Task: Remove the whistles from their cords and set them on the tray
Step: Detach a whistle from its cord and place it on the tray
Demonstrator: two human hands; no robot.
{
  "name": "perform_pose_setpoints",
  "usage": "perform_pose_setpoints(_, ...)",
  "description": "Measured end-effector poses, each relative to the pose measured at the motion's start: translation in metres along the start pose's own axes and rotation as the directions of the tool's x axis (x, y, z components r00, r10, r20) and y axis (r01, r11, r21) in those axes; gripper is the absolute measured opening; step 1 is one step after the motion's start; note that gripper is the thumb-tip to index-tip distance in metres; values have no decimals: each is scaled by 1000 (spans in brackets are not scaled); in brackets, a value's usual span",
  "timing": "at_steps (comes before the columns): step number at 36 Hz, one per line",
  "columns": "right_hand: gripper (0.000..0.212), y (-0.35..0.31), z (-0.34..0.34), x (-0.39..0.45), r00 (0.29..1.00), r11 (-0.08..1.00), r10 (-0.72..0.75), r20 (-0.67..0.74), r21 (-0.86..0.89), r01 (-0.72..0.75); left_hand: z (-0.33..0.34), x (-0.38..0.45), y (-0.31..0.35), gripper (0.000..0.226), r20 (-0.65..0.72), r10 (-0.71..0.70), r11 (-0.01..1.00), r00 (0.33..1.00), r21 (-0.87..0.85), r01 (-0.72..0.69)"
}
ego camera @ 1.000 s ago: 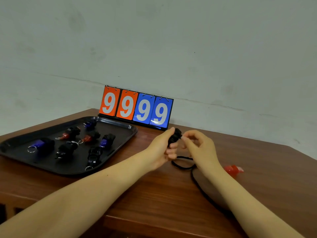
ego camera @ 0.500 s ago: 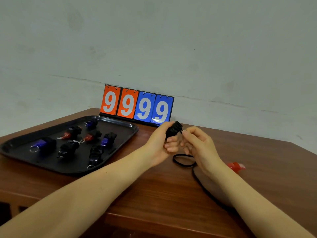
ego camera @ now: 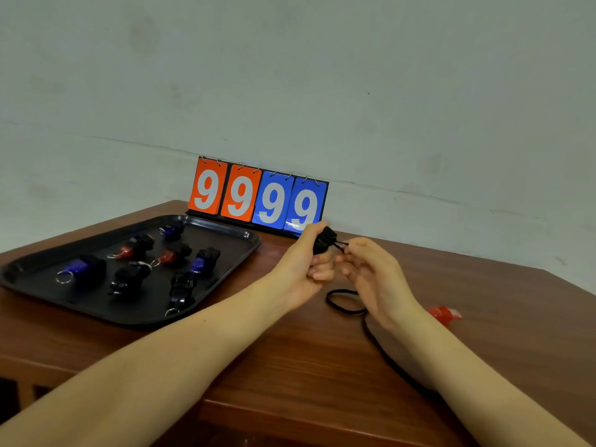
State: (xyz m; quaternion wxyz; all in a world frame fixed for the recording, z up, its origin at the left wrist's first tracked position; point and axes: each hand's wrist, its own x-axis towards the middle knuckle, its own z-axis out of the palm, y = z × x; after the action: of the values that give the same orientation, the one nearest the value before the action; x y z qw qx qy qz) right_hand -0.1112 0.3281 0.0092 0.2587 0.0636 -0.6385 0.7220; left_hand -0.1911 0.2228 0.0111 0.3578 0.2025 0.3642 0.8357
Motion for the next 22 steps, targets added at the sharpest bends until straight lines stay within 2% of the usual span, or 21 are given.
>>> perform_pose_setpoints(3,24,-1,-1,3,999,995,32,-21,91,-30,3,-1,-1,32,18,-7,999,1000,44,6)
perform_pose_setpoints(6,18,1,-6,2,999,998,-31,-15,-46,30,5,-2,-1,31,18,-18,997,1000,73,17)
perform_pose_setpoints(7,11,1,-6,0,998,995,-57,-32,-87,54,4,-2,0,31,20,-15,998,1000,55,14)
perform_pose_setpoints(8,14,1,-9,0,993,985,-104,-58,-145,94,3,-2,1,34,24,-11,1000,1000,26,11)
perform_pose_setpoints(11,18,-3,-11,-1,974,944,-205,-91,-283,172,1,-4,4,55,67,-22,999,997,-28,24)
perform_pose_setpoints(16,18,-3,-6,-4,954,872,-299,-9,-408,270,0,-5,-2,61,70,-37,999,997,7,36)
perform_pose_setpoints(18,21,-2,-4,-5,944,848,-330,13,-435,303,0,-4,-3,54,51,-10,1000,999,1,10)
perform_pose_setpoints(22,25,1,-5,-4,916,792,-402,20,-494,358,1,-5,-2,22,41,67,998,997,15,-68)
